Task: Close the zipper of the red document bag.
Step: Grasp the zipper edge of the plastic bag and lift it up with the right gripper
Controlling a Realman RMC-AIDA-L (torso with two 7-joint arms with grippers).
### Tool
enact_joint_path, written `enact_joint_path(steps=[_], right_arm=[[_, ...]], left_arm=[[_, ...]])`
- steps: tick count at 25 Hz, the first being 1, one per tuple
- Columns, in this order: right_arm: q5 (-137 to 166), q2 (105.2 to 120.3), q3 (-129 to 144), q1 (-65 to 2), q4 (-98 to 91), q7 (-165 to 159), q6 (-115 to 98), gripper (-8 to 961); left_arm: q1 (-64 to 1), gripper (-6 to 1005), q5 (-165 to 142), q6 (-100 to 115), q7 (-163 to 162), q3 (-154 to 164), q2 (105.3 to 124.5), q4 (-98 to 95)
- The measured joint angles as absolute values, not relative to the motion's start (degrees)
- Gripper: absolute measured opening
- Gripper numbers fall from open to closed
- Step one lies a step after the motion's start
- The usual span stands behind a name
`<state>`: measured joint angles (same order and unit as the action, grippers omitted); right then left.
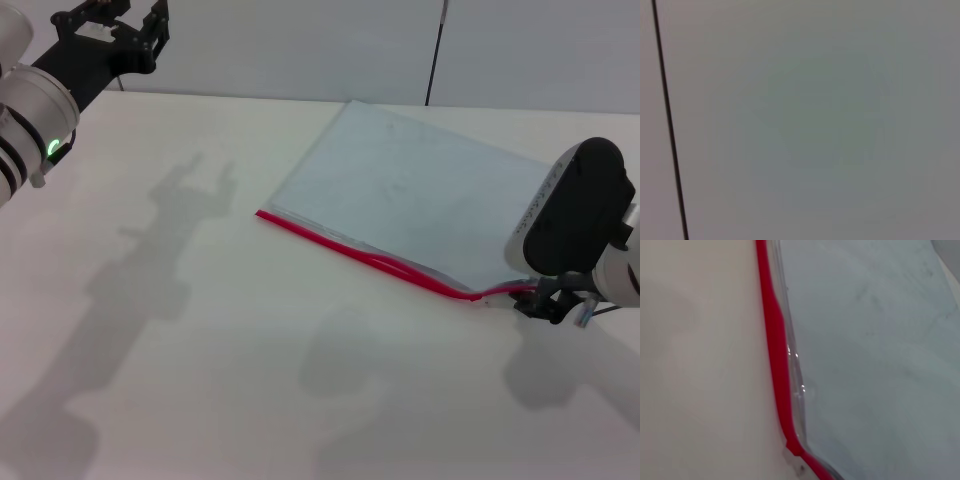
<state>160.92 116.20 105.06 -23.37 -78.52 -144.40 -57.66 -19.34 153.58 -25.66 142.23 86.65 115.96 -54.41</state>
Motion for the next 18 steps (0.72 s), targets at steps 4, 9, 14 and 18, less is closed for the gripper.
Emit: enact_joint_path(steps=[4, 9, 14, 18], right_arm=[[161.74, 116.19, 104.98, -23.93, -77.13, -144.49, -56.87, 575], [161.81, 116.14, 104.94, -24.55, -76.04, -144.5, -56.34, 576], [161.81, 116.1, 105.11, -25.09, -75.53, -144.49, -56.08, 575], [161.8, 116.1, 105.38, -25.61, -74.61, -144.37, -55.44, 572]], left_arm=[[-19.04, 461, 152.99, -25.66, 142.15, 86.65, 116.03, -54.88], [-18.24, 460, 152.96, -25.66, 142.12, 86.66, 116.09, -56.41], [-18.05, 460, 152.92, -25.66, 142.11, 86.89, 116.11, -56.82], [-18.03, 461, 152.92, -25.66, 142.11, 87.28, 116.07, -56.9]])
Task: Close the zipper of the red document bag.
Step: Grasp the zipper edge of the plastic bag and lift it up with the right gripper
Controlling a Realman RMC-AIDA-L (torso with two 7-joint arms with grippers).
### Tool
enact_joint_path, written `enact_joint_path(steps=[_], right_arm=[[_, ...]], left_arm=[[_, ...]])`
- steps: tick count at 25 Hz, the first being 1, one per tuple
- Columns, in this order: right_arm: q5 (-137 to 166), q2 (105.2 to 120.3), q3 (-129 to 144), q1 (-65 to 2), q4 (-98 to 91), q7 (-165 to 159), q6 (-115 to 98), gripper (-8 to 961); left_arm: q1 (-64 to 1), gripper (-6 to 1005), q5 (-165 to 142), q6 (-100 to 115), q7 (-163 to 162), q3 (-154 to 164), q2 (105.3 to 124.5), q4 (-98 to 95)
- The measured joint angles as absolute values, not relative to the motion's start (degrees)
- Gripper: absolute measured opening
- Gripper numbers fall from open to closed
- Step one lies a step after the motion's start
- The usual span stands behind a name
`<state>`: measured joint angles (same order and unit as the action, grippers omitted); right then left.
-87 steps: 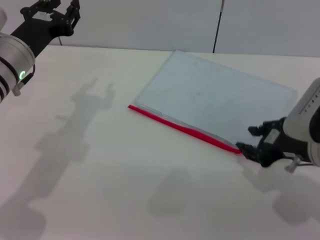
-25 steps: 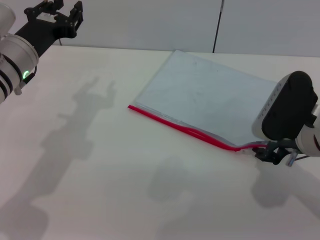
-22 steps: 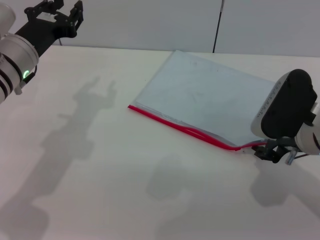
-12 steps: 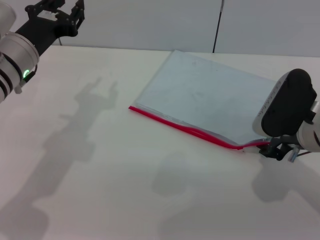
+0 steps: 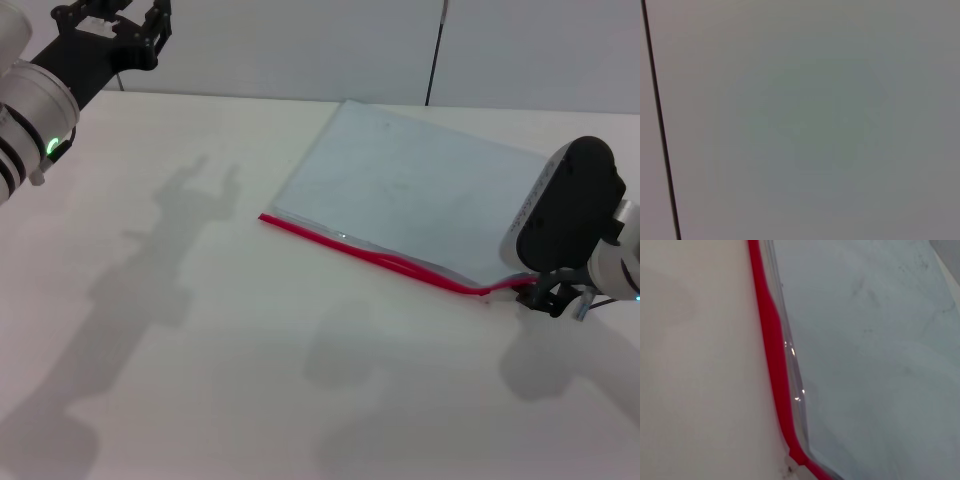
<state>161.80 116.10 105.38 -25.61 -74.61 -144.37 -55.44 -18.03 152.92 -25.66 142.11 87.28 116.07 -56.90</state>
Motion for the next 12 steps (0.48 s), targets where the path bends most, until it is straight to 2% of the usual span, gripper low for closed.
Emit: enact_joint_path(steps=[6, 12], right_arm=[[161.8, 116.1, 105.55, -25.92, -73.91, -144.18, -55.29, 520], [161.8, 116.11, 105.64, -26.19, -73.27, -144.16, -54.44, 415]], left_arm=[[-18.01, 460, 152.92, -25.66, 142.11, 87.35, 116.08, -56.94], [-18.01, 461, 152.92, -25.67, 142.11, 87.98, 116.1, -57.05]])
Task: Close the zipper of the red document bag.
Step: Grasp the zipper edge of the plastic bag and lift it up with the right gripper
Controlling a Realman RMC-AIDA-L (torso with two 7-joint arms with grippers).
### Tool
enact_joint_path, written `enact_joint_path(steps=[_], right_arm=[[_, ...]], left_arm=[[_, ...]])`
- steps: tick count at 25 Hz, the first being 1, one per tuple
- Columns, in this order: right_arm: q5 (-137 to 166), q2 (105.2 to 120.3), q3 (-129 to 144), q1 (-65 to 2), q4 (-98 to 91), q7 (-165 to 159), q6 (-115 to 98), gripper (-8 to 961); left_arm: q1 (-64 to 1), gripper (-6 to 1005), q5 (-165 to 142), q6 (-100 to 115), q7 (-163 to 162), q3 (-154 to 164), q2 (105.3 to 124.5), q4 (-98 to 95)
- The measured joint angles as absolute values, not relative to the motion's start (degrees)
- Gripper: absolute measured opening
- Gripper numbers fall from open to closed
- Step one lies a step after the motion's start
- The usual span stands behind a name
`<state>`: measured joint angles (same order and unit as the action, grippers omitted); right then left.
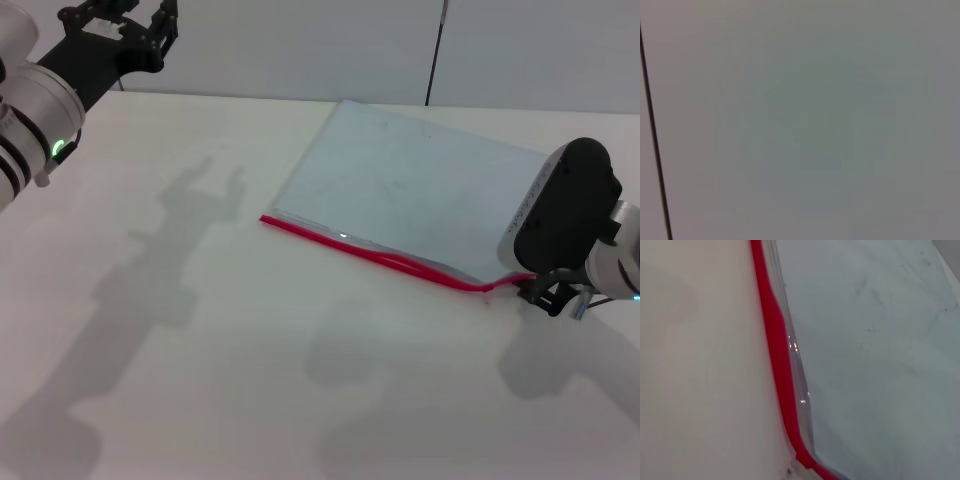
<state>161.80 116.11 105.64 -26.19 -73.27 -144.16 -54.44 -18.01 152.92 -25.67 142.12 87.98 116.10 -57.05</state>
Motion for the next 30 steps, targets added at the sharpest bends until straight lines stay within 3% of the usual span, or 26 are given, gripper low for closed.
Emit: enact_joint_path(steps=[5, 12, 21, 30], right_arm=[[161.81, 116.1, 105.64, -26.48, -73.12, -144.27, -54.24, 386], [161.79, 116.1, 105.52, -26.64, -73.12, -144.41, -54.59, 247], [161.83, 116.01, 104.4, -26.55, -74.73, -145.95, -56.21, 166], [162.49, 115.96, 104.08, -20.56, -87.8, -145.69, -59.06, 96]], left_arm=[[-18.01, 461, 152.93, -25.66, 142.11, 87.98, 116.07, -57.12], [-17.93, 460, 152.93, -25.66, 142.11, 87.98, 116.0, -57.64], [-17.53, 461, 152.92, -23.94, 141.7, 88.39, 115.89, -58.41], [-17.22, 460, 150.03, -15.33, 138.08, 92.27, 115.22, -64.52]])
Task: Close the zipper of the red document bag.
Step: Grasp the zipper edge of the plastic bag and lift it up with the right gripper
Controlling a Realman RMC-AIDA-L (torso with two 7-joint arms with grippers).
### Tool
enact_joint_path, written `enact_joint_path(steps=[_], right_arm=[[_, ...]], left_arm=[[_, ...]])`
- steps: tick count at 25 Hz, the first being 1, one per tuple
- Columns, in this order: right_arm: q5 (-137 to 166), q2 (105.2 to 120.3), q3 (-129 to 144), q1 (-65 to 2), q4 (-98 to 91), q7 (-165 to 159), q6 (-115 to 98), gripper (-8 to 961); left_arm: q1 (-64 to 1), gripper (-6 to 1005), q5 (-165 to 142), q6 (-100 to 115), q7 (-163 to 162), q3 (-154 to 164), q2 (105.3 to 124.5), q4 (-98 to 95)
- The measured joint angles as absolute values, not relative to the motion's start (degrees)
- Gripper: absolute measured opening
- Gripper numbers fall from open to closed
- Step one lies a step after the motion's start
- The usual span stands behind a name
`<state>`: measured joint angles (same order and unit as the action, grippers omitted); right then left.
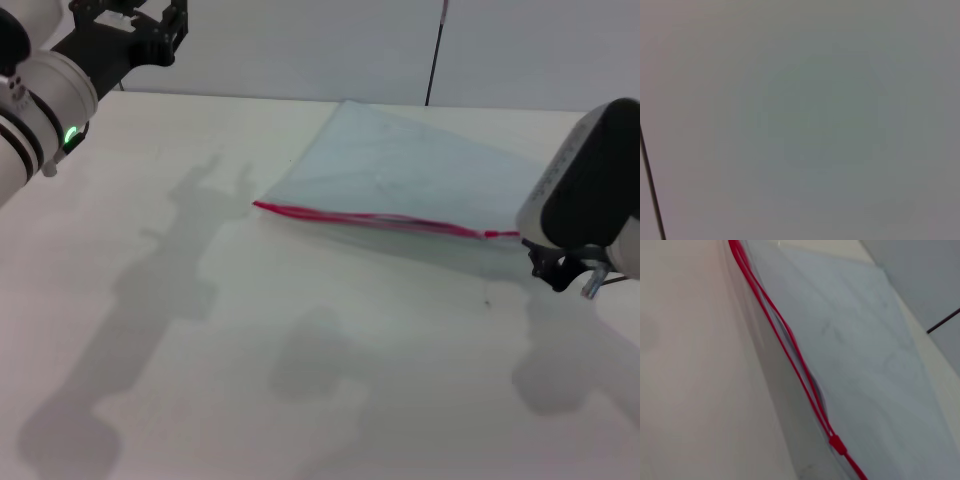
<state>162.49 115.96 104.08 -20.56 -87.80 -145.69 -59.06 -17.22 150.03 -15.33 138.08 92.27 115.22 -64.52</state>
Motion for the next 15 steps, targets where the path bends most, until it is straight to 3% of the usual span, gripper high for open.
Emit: enact_joint_path(steps=[9, 15], right_arm=[[165.38, 116.17, 103.38, -16.36, -95.95, -145.91, -60.09, 45], [165.41, 116.19, 103.14, -15.66, -97.56, -145.91, -60.12, 36]], left_arm=[[-18.67, 461, 149.94, -10.96, 126.74, 99.95, 110.21, -67.54], [-22.31, 461, 149.94, -9.87, 117.46, 109.47, 103.51, -68.92]])
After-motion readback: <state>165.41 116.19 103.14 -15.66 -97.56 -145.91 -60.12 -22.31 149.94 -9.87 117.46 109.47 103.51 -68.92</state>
